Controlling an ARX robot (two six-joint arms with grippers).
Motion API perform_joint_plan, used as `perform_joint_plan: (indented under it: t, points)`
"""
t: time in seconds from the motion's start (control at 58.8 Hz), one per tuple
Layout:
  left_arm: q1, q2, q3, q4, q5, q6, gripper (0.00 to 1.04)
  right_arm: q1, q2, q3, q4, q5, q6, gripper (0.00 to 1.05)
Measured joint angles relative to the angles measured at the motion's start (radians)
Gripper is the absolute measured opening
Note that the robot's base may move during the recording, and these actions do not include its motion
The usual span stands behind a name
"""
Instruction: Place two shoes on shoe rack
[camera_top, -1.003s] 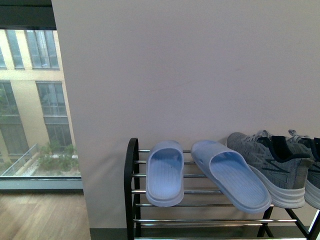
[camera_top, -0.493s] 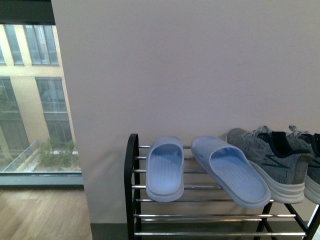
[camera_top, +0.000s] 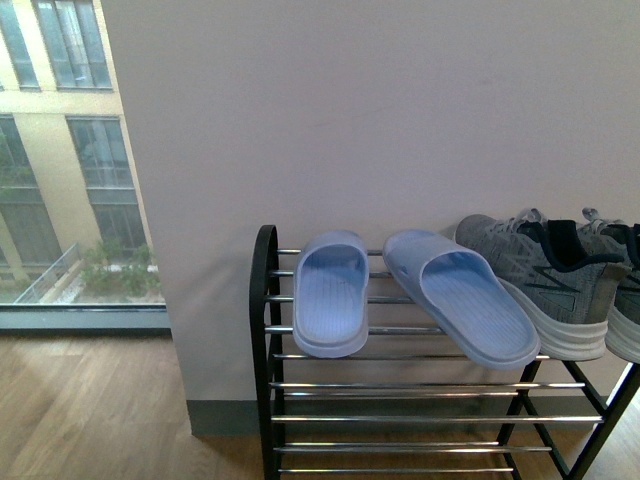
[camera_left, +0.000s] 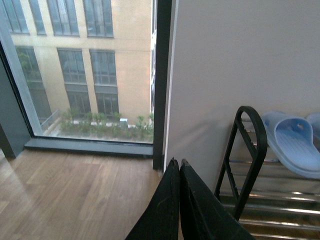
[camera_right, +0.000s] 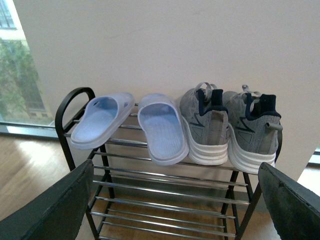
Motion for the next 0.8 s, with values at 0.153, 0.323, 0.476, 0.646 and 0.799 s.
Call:
perform_joint_plan:
  t: [0.153,0.323,0.476,0.646,0.799]
  points:
    - [0.001,-0.002,0.0,-0.007,0.0,0.0,0.01,0.0,0.0,0.0,0.0,0.0,0.0,0.95]
    - [0.001,-0.002,0.0,-0.007,0.0,0.0,0.24,0.0,-0.001,0.0,0.0,0.0,0.0,0.95]
    - [0.001,-0.003,0.0,-0.007,0.0,0.0,0.49,0.0,-0.001,0.0,0.0,0.0,0.0,0.95]
    - [0.001,-0.003,0.0,-0.007,0.0,0.0,0.9,0.0,0.0,0.0,0.0,0.0,0.0,0.95]
    - [0.001,-0.003,0.0,-0.007,0.0,0.002,0.95,0.0,-0.001,0.0,0.0,0.0,0.0,0.95]
